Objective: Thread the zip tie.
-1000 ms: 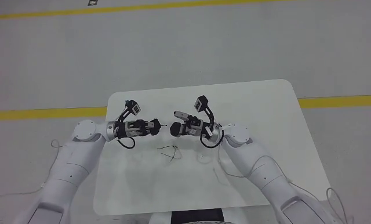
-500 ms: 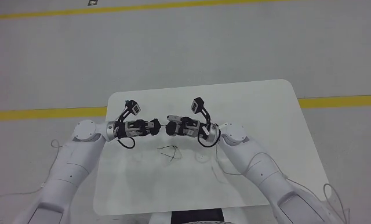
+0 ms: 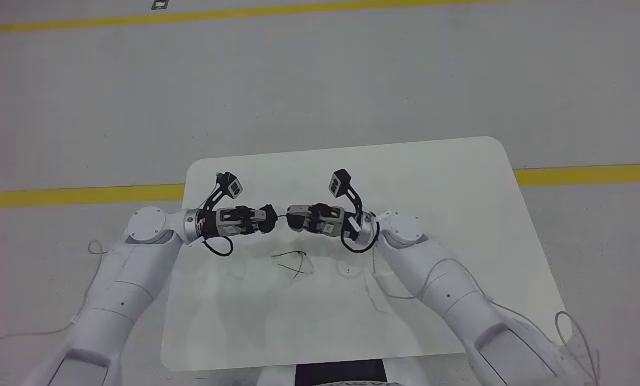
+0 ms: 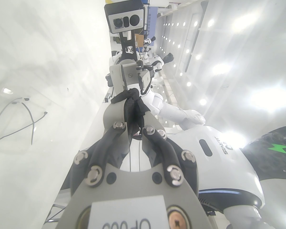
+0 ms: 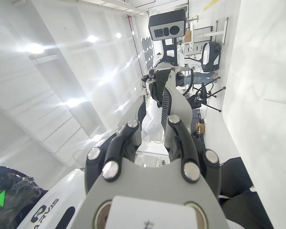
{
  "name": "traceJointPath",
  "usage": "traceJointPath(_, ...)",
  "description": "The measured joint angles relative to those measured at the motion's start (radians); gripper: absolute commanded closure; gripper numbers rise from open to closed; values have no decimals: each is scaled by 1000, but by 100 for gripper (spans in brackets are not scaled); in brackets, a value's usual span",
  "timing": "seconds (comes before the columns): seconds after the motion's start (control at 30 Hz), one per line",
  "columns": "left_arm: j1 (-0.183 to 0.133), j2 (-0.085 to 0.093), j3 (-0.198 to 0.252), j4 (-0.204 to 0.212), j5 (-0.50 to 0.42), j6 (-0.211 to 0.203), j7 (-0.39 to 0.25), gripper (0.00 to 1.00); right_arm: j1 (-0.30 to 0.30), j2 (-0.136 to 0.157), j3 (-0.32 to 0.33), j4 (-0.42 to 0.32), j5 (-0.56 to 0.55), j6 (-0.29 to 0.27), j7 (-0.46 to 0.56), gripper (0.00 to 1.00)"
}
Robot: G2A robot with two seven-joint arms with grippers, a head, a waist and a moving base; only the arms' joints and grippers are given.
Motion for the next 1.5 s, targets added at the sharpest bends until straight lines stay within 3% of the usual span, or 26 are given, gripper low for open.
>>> traceJointPath(0.4, 0, 0, 0, 0, 0, 0, 0, 100, 24, -12, -15, 38, 1, -2, -8, 89)
traceJointPath(0.53, 0, 0, 0, 0, 0, 0, 0, 100, 31, -16, -18, 48, 0, -4, -14, 100)
traceJointPath(1.0, 0, 0, 0, 0, 0, 0, 0, 100, 25, -17, -13, 50, -22, -18, -35, 100)
traceJointPath(1.03, 0, 0, 0, 0, 0, 0, 0, 100, 24, -16, -11, 48, -23, -17, -36, 98)
traceJointPath(1.07, 0, 0, 0, 0, 0, 0, 0, 100, 23, -16, -9, 46, -24, -17, -38, 74)
traceJointPath(1.1, 0, 0, 0, 0, 0, 0, 0, 100, 21, -15, -8, 45, -25, -16, -39, 63)
traceJointPath(1.4, 0, 0, 0, 0, 0, 0, 0, 100, 11, -12, 0, 31, -35, -20, -40, 65)
traceJointPath(1.5, 0, 0, 0, 0, 0, 0, 0, 100, 9, -12, 0, 27, -39, -24, -41, 71)
